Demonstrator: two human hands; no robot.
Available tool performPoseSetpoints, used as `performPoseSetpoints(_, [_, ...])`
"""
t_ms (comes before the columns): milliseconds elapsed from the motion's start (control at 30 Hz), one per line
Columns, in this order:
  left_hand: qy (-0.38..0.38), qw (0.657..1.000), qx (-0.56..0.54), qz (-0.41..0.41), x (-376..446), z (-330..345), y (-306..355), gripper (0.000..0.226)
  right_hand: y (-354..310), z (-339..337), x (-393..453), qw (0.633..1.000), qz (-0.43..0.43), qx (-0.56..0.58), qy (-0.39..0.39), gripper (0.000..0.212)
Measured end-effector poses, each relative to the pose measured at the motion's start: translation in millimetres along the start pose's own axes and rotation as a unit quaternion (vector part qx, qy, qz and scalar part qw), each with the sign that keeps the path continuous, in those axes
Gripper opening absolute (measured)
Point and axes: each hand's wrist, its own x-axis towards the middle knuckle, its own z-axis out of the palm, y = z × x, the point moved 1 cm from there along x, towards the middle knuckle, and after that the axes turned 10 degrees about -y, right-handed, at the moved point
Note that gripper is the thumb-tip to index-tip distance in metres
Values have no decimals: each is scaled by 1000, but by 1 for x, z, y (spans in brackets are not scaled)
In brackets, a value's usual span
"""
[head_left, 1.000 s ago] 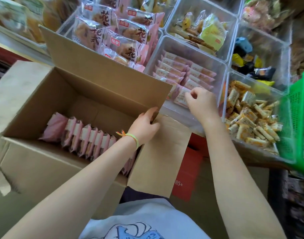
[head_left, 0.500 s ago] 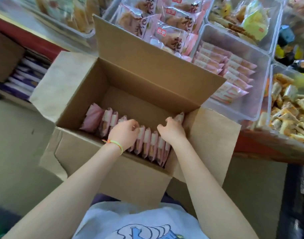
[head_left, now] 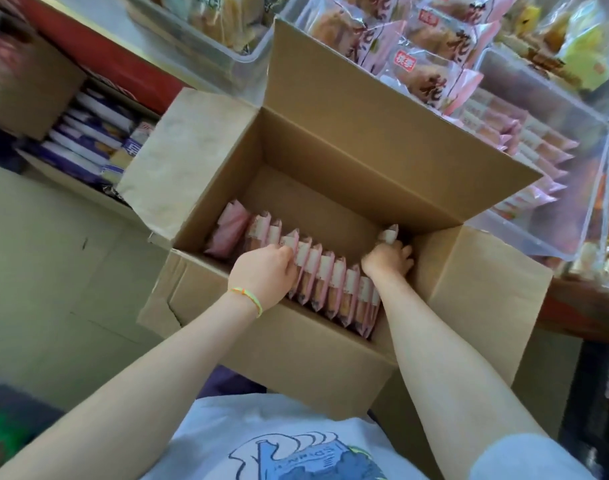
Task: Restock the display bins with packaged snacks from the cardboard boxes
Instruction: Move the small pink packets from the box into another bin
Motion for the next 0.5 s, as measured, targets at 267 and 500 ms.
performPoseSetpoints(267, [-21, 990, -133, -41, 3, -4, -6, 19, -31, -21, -39, 958, -229, 57, 165, 28])
performPoseSetpoints(500, [-82, 668, -737, -67, 6, -70, -21, 43, -72, -55, -145, 787, -405, 433, -170, 22])
